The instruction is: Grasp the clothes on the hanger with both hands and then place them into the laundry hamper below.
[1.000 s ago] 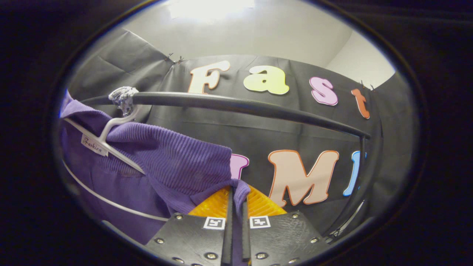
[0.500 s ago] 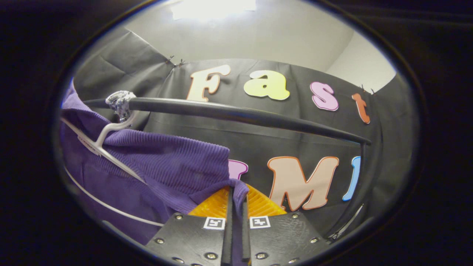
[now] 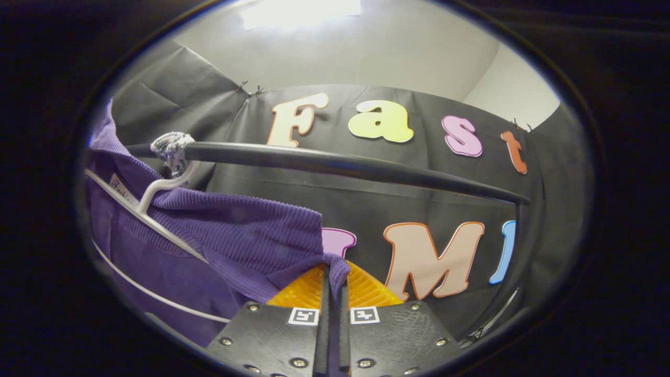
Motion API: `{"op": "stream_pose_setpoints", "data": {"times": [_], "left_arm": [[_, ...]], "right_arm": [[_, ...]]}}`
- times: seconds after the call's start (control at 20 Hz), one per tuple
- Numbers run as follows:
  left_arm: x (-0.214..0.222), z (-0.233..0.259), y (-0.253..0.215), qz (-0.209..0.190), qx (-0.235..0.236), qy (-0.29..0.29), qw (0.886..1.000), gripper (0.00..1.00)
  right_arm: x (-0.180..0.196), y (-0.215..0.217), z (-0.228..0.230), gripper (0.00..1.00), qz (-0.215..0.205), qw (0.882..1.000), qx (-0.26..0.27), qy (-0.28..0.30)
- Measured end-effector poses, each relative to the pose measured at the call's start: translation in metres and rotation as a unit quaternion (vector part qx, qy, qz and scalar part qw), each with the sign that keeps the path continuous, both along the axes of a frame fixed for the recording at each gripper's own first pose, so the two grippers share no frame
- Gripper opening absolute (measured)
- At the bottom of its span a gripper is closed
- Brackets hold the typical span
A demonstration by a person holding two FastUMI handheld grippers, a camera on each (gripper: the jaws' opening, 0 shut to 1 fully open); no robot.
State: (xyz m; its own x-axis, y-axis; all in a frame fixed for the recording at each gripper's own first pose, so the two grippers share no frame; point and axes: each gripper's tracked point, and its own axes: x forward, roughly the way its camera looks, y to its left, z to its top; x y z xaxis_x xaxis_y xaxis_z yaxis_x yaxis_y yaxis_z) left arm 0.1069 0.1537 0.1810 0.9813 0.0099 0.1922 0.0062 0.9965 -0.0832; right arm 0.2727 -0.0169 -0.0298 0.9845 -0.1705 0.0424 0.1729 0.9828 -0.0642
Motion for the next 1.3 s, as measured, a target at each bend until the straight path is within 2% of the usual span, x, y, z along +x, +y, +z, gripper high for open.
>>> {"op": "stream_pose_setpoints", "data": {"times": [0.25,0.3,0.5,0.7,1.0,1.3], "left_arm": [[0.009,0.013,0.006,-0.001,0.094,-0.005,0.996,0.02],[0.011,0.015,0.006,0.001,0.111,-0.007,0.994,0.0],[0.02,0.012,0.011,0.007,0.161,-0.016,0.987,0.0],[0.03,-0.009,0.025,0.013,0.145,-0.021,0.989,0.0],[0.036,-0.038,0.04,0.053,0.151,-0.029,0.987,0.0],[0.05,-0.077,0.036,0.045,0.1,-0.018,0.994,0.0]], "right_arm": [[-0.002,0.005,-0.003,0.07,0.005,1.0,0.001,0.003],[-0.003,0.005,-0.003,0.07,0.005,1.0,0.002,0.004],[-0.004,0.005,-0.006,0.08,0.003,1.0,0.005,0.005],[-0.003,0.004,-0.006,0.08,0.002,1.0,0.003,0.007],[-0.001,0.004,-0.013,0.08,-0.001,1.0,-0.007,0.014],[0.014,-0.007,-0.022,0.08,-0.023,0.999,-0.001,0.022]]}}
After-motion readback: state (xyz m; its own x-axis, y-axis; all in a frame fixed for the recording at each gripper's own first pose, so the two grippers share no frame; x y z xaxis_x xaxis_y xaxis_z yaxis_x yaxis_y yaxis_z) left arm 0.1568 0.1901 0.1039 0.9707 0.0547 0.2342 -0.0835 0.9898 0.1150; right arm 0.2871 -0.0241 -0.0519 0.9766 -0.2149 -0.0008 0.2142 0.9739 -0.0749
